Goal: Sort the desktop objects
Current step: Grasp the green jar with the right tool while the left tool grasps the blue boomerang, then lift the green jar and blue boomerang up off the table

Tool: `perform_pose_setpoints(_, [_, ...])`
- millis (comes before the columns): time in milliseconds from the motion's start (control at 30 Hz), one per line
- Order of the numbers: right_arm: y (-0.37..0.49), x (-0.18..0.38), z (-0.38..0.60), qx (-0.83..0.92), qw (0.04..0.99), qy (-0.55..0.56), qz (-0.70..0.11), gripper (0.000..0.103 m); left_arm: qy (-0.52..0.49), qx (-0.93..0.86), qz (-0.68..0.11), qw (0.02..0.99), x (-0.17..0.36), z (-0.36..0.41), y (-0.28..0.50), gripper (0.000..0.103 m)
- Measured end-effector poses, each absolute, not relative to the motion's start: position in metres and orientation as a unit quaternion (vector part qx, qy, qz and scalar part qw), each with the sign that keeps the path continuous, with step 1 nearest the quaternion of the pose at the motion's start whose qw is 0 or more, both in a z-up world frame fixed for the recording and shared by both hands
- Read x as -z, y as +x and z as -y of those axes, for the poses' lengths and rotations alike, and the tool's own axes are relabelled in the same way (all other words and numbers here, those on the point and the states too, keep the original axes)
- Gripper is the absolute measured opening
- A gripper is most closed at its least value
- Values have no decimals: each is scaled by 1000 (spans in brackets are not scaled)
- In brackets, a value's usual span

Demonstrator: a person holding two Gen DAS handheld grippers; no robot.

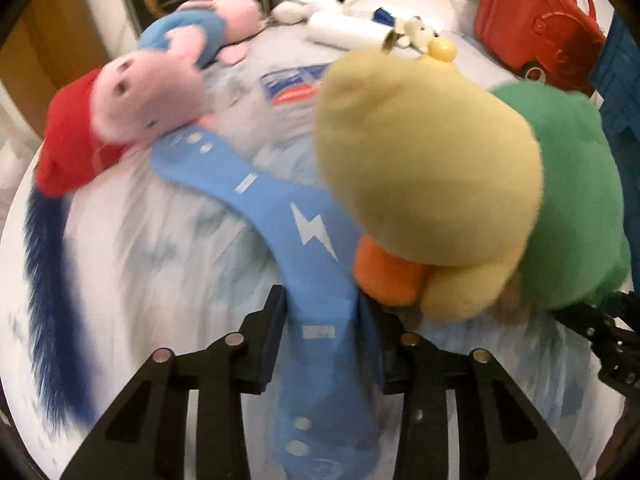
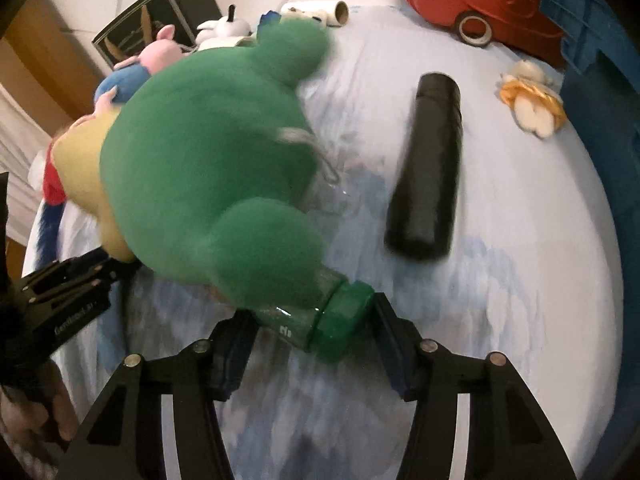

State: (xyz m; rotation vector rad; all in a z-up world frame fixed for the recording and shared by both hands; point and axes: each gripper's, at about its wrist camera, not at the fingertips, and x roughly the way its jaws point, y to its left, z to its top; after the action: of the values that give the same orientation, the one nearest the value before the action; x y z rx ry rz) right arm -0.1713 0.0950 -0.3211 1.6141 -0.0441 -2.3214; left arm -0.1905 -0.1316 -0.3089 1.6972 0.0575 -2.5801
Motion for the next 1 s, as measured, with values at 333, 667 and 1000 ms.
perform_pose_setpoints(333, [-109,308,-91,811,165,561,-7,55,556,826,-36,82,309,199,-93,33])
perform_pose_setpoints(667, [-63,310,-62,803,205,558,-39,56,549,831,-41,79,310,206,-70,49])
perform_pose_setpoints(1000, [-57,326,-32,813,206,543,-50,62,515,850,-12,110,320,208,-94,89])
